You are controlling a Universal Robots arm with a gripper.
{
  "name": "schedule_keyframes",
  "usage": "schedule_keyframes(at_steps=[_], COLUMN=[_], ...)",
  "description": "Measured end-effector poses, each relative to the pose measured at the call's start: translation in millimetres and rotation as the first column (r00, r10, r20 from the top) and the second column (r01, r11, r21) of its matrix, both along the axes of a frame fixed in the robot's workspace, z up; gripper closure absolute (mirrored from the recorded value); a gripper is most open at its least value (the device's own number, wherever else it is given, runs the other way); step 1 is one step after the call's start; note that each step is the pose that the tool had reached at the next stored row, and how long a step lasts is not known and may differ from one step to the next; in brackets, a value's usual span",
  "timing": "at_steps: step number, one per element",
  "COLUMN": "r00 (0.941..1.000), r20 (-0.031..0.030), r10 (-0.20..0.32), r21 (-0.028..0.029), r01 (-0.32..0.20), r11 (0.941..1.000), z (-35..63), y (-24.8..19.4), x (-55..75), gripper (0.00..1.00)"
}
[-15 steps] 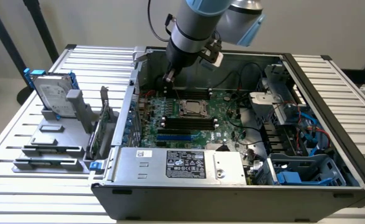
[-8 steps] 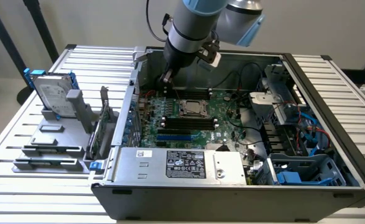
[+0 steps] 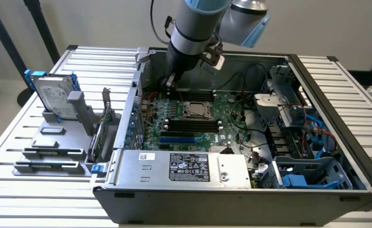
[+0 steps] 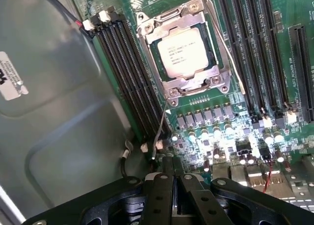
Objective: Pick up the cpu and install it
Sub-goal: 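Install the first cpu locking lever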
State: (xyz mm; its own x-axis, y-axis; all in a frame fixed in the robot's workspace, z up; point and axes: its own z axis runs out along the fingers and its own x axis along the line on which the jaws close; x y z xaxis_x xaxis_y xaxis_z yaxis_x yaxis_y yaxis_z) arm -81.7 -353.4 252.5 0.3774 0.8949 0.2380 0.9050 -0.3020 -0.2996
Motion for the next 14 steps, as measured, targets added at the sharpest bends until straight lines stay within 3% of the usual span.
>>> schedule_keyframes(at_steps=[6, 14], r00=[1.0000, 0.9964], r20=[0.0013, 0.0009], r10=[-0.006, -0.085], r21=[0.0019, 0.0163], r01=[0.006, 0.085], r11=[1.0000, 0.9962], z=[-4.7, -6.0], y=[2.3, 2.4], x=[-1.1, -2.2], gripper=[0.89, 0.89])
